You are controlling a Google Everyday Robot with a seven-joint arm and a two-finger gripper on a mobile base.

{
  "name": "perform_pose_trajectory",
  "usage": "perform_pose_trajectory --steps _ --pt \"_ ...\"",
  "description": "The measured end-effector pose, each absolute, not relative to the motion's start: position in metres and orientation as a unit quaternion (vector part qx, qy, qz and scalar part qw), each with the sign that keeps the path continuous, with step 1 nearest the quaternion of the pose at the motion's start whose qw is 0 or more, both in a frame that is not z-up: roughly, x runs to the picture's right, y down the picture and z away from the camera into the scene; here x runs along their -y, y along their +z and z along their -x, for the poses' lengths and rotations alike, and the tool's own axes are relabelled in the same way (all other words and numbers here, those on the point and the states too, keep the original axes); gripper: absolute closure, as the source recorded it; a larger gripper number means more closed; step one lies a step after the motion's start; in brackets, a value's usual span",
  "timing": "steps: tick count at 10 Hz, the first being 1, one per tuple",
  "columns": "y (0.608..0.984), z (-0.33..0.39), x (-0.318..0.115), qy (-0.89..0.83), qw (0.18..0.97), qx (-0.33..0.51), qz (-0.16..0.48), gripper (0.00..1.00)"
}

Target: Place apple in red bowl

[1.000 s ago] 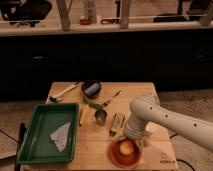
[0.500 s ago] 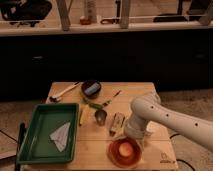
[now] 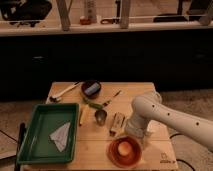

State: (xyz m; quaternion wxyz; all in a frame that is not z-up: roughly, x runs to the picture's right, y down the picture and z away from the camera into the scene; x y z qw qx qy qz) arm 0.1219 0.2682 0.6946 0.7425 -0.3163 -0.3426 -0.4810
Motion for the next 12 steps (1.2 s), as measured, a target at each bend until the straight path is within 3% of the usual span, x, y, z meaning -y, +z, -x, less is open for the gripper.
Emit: perform_pose_trajectory --steps 12 --pt "0.6956 -0.1222 -0.2684 -0.485 0.741 0.344 0.313 0.20"
